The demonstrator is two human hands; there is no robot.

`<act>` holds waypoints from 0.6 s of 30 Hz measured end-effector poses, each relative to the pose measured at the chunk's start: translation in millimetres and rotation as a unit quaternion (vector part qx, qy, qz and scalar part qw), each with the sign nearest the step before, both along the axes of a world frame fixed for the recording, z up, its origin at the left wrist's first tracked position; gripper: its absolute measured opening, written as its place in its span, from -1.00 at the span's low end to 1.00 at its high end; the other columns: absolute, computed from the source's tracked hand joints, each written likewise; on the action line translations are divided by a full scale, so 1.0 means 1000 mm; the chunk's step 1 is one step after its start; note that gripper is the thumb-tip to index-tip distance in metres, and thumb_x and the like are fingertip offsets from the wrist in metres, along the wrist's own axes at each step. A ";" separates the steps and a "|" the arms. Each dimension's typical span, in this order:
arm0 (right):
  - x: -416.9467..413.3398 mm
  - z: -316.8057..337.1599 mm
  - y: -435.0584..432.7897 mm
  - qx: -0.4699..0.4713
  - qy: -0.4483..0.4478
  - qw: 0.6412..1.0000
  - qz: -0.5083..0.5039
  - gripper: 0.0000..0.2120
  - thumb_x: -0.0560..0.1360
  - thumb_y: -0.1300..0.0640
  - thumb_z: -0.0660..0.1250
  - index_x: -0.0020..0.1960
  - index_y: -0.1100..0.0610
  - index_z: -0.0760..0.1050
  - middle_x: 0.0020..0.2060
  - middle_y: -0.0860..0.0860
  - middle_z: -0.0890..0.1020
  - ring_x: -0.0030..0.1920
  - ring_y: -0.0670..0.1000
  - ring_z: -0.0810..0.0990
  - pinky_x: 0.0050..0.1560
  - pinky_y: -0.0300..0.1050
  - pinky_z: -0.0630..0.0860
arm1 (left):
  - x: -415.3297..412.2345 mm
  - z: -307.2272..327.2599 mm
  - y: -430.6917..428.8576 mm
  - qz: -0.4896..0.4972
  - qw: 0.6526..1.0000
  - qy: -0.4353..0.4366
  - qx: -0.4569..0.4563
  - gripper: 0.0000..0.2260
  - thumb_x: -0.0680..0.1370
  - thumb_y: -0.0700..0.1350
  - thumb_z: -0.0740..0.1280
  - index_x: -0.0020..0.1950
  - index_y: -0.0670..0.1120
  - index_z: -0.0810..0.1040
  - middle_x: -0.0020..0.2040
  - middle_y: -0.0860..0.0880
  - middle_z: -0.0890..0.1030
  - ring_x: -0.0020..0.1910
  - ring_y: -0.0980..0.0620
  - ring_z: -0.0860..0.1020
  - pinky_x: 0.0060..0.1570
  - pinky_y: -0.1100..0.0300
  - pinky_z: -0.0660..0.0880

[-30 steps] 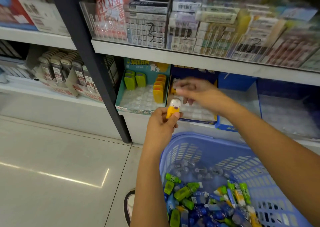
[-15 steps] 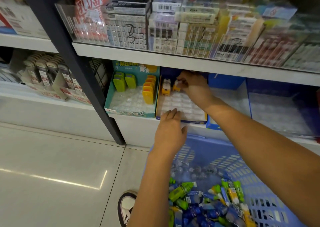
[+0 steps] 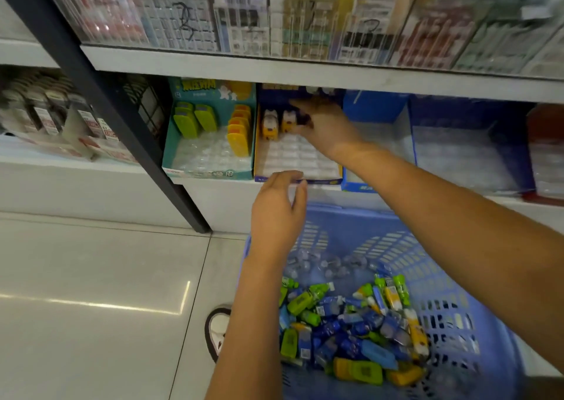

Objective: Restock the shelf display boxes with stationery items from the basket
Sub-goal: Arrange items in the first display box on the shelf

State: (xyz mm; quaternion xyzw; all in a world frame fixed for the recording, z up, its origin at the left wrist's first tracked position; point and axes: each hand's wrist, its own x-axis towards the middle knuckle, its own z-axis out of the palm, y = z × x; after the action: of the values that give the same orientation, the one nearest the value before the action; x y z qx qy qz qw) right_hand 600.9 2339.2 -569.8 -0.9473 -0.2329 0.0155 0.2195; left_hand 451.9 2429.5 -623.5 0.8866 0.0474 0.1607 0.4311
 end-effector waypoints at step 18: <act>-0.172 -0.233 -0.148 -0.365 0.304 0.878 0.062 -0.67 0.54 -0.05 0.29 0.12 0.19 0.55 0.09 0.15 0.55 0.16 0.14 0.46 0.15 -0.02 0.43 | -0.071 -0.186 -0.062 -0.222 0.805 0.504 0.221 -0.58 0.61 -0.24 0.18 0.46 -0.21 0.22 0.34 -0.24 0.38 0.26 -0.19 0.42 0.16 0.01 0.40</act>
State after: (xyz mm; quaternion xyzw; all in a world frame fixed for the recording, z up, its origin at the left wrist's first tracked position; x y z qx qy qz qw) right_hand 429.2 2191.6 -803.2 -0.8926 -0.1911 0.3999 -0.0830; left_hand 381.3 2367.7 -809.0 0.9006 0.0225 -0.4025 0.1627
